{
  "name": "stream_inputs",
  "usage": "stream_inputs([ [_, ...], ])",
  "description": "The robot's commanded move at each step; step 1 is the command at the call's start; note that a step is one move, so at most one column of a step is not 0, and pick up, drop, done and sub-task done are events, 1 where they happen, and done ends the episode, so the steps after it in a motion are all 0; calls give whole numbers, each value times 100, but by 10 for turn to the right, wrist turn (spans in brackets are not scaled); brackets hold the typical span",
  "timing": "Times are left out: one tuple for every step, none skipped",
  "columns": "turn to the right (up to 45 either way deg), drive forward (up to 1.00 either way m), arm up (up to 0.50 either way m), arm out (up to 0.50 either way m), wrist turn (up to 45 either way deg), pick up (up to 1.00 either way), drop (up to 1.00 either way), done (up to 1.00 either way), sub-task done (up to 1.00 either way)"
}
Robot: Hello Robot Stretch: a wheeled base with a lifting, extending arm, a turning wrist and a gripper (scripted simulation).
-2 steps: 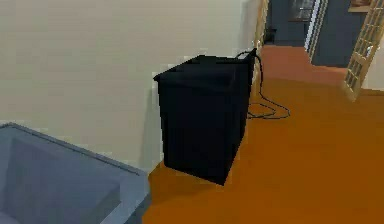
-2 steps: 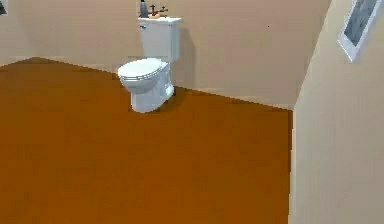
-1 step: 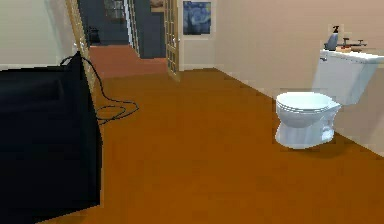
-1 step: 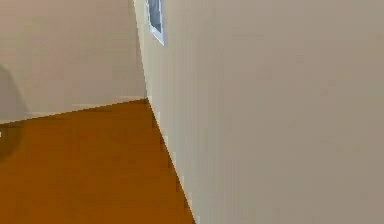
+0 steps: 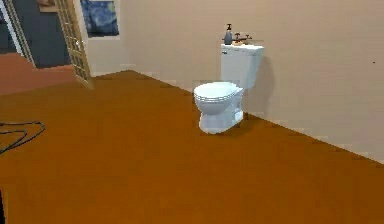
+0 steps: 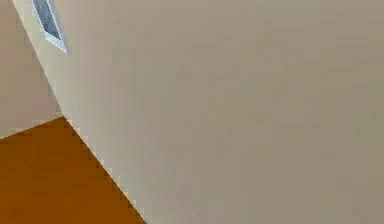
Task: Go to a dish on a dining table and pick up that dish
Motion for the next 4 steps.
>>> stream_inputs([
  [0,30,0,0,0,0,0,0,0],
  [-300,0,0,0,0,0,0,0,0],
  [0,100,0,0,0,0,0,0,0],
  [0,100,0,0,0,0,0,0,0],
])
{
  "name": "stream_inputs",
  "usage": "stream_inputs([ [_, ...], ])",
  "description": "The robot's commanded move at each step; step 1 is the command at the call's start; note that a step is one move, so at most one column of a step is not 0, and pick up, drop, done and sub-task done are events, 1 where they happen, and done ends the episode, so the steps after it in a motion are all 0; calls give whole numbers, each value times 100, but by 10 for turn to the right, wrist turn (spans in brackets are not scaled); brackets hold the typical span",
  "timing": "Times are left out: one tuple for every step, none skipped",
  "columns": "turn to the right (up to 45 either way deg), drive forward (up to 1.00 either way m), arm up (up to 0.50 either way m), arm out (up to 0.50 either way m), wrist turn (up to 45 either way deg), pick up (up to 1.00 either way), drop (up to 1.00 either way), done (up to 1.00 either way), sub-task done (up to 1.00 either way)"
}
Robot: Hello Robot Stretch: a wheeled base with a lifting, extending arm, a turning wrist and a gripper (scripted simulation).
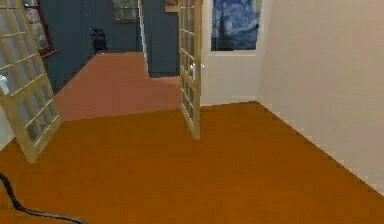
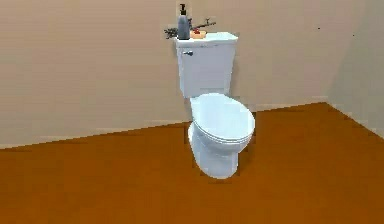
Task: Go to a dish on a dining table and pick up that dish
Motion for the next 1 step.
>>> stream_inputs([
  [-30,0,0,0,0,0,0,0,0],
])
